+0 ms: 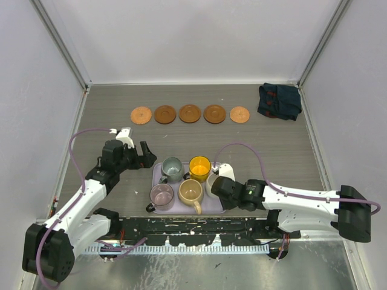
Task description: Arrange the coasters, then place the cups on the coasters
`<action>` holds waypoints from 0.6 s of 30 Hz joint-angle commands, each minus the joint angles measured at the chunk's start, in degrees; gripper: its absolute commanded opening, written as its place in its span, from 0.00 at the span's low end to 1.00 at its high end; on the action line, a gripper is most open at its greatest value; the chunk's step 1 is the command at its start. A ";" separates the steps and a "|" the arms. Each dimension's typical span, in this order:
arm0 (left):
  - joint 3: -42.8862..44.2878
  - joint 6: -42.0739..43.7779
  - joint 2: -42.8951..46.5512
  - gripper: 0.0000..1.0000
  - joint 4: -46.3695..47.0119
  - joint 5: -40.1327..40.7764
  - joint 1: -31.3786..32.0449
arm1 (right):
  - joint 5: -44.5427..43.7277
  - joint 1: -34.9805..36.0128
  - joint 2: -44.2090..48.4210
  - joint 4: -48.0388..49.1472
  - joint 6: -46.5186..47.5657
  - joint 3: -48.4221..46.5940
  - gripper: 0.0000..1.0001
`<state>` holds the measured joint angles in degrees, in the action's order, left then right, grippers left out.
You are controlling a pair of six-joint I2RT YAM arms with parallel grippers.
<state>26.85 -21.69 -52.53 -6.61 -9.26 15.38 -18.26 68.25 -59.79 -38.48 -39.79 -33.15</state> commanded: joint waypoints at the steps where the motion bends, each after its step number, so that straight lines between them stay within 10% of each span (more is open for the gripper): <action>1: 0.27 -0.28 0.45 0.98 3.14 -0.69 0.21 | -0.32 0.31 -1.18 2.62 -0.91 0.59 0.36; 18: -0.48 -0.19 0.77 0.98 3.09 -0.37 0.14 | -3.89 0.31 -1.15 4.38 -0.05 0.23 0.43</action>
<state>26.63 -21.67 -52.53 -6.35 -9.23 15.38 -19.40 68.27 -62.13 -35.70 -39.81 -32.01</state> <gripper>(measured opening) 0.978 0.432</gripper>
